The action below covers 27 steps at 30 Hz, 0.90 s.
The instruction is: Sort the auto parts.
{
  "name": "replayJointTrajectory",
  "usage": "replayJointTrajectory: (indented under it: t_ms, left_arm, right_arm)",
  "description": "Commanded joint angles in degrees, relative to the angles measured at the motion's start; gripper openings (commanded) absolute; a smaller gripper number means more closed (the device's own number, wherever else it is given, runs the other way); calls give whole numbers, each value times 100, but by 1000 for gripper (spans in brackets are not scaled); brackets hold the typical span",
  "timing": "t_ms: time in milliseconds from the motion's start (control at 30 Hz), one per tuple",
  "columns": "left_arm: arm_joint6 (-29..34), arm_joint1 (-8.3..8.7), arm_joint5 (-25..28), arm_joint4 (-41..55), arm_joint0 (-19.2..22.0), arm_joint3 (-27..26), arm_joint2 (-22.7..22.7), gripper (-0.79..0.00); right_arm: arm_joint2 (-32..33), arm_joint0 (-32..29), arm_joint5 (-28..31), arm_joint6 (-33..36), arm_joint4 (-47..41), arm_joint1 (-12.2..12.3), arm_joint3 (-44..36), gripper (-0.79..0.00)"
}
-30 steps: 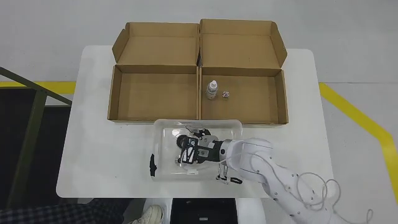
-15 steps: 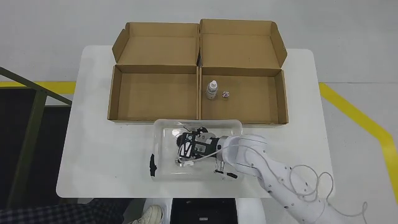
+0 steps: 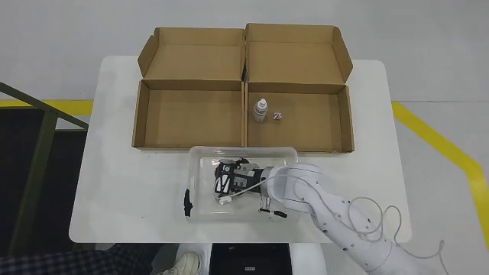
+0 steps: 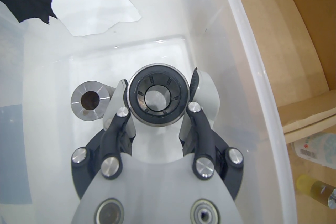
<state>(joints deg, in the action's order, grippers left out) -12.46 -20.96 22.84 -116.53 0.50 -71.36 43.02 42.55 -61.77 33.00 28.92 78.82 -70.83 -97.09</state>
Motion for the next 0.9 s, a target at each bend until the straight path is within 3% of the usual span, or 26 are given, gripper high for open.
replayJointTrajectory:
  t_ms: [0, 33, 367, 867]
  left_arm:
    - [0, 0, 0, 0, 0, 0, 0, 0]
    - [0, 0, 0, 0, 0, 0, 0, 0]
    - [0, 0, 0, 0, 0, 0, 0, 0]
    - [0, 0, 0, 0, 0, 0, 0, 0]
  right_arm:
    - [1, -9, 26, -29, -19, -2, -2, -742]
    - [6, -16, 37, -47, -20, -2, -11, -785]
    - [236, -155, 173, -280, -43, 52, -306, -785]
    - [1197, -865, 691, -732, -330, 326, -1402, -785]
